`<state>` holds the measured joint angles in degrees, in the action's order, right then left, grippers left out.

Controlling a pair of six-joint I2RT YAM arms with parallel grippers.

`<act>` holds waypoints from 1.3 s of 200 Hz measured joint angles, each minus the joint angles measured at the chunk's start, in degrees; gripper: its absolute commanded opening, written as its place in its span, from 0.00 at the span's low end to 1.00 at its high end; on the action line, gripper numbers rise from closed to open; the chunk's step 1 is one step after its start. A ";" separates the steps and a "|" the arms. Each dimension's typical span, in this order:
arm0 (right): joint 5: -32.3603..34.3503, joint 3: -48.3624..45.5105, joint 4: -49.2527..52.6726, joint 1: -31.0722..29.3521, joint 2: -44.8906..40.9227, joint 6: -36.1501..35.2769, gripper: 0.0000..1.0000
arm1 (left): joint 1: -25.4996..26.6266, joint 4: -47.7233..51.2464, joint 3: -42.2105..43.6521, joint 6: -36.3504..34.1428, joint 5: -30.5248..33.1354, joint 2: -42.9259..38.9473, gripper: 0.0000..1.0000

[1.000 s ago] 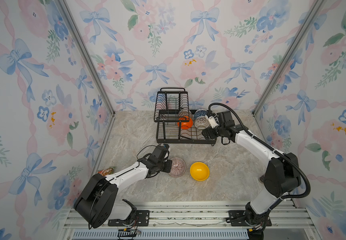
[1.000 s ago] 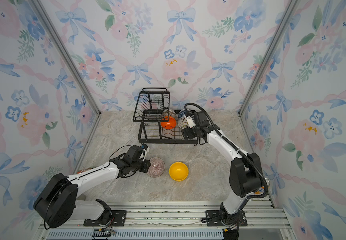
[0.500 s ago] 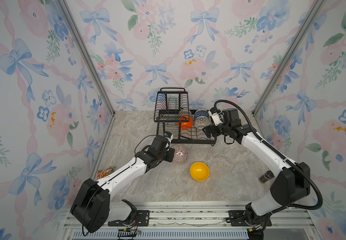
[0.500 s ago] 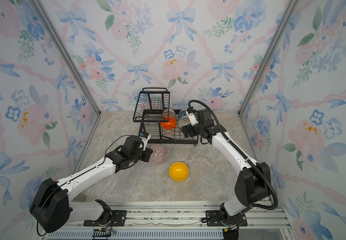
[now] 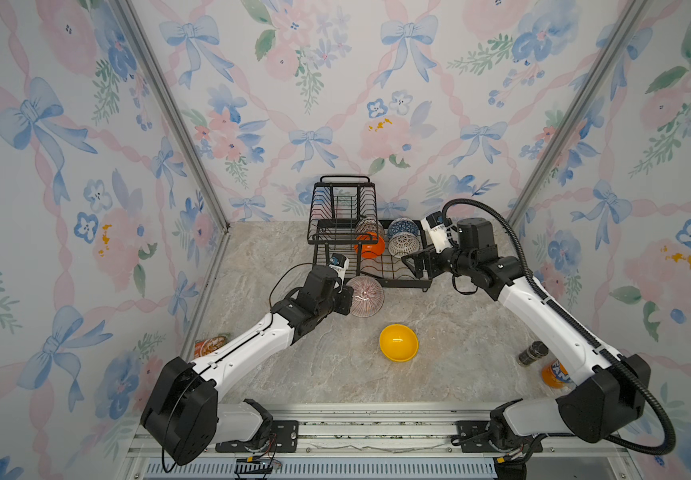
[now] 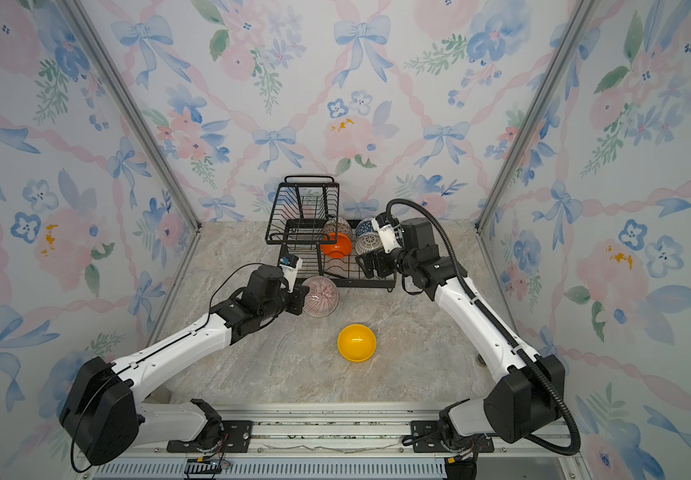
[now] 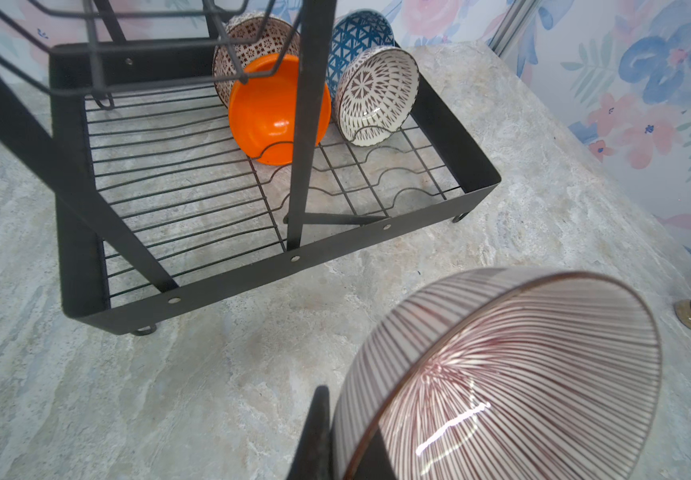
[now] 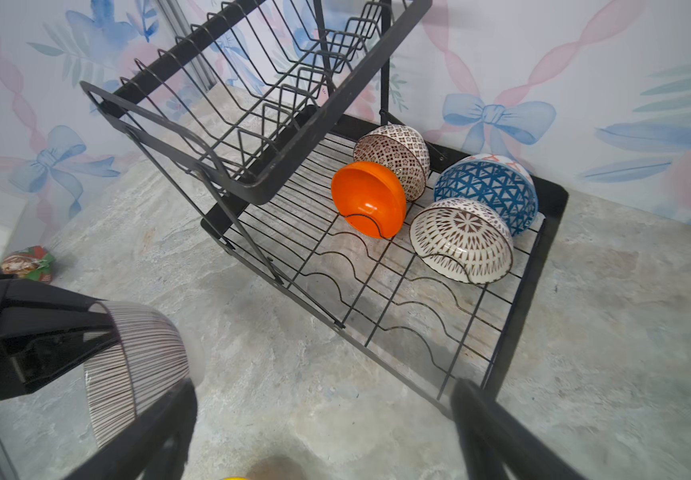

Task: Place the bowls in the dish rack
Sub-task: 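Lift the purple-striped bowl on edge with the left gripper toward the rack, then grasp the purple-striped bowl rim with the right gripper beside the left gripper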

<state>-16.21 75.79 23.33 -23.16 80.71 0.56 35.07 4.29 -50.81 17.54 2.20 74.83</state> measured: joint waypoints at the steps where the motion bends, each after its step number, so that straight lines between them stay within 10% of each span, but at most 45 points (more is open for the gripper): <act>1: -0.13 -0.02 -0.02 -0.17 -0.02 0.02 0.97 | 0.07 -0.09 0.00 0.00 0.07 0.00 0.00; 208: -1.38 -3.72 -6.84 -9.97 3.34 6.95 1.00 | 3.17 -9.14 -1.09 0.04 6.32 1.73 0.00; 260: 0.20 -3.72 -7.17 -10.01 4.87 8.09 0.77 | 3.43 -9.97 -1.40 0.02 6.36 1.73 0.00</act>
<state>-16.01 72.07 16.16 -33.17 85.58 8.64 38.50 -5.67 -52.21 17.56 8.56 76.55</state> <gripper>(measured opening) 0.809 0.063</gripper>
